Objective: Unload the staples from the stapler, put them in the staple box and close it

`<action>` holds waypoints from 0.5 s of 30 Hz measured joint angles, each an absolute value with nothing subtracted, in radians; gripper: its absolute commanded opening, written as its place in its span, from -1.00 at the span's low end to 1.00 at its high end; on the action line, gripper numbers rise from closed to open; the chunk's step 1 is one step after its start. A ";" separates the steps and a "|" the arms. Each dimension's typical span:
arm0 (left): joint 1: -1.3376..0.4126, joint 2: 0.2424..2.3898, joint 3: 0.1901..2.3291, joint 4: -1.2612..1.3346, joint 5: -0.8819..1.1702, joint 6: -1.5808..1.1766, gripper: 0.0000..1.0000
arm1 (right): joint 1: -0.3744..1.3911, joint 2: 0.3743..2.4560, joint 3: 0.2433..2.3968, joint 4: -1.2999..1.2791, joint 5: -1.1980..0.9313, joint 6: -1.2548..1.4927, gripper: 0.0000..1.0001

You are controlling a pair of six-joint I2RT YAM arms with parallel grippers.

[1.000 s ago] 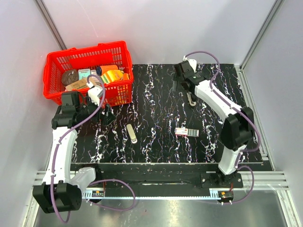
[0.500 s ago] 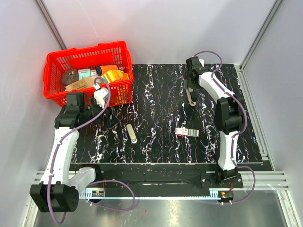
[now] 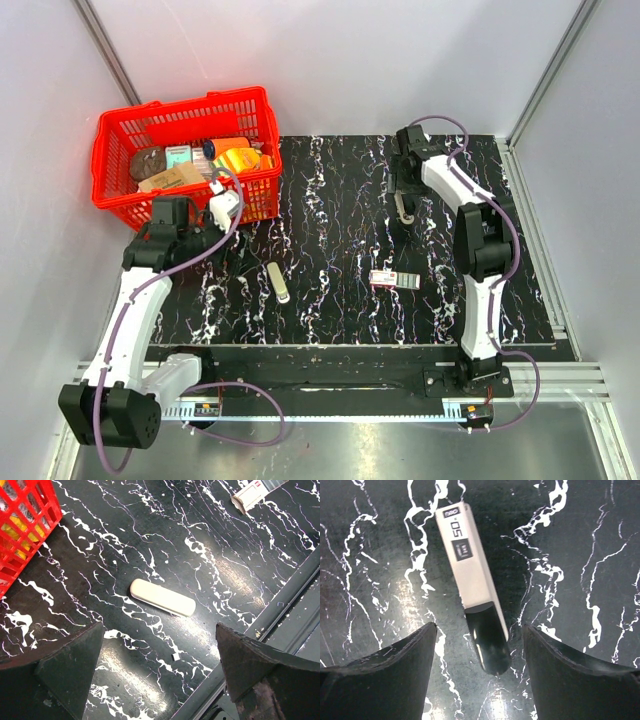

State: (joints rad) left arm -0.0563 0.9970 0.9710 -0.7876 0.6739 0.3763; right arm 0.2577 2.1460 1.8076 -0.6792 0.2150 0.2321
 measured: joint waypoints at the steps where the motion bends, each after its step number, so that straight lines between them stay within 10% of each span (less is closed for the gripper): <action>1: -0.062 0.997 0.971 -0.788 0.672 0.376 0.98 | 0.250 2.146 1.808 -0.675 0.214 0.232 0.44; 15: -0.097 0.997 0.971 -0.783 0.638 0.366 0.98 | 0.228 2.236 1.832 -0.680 0.170 0.232 0.09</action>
State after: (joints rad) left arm -0.0967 0.9970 0.9710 -0.7834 0.6384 0.3664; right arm 0.2283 2.2364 1.8324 -0.6796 0.1699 0.2317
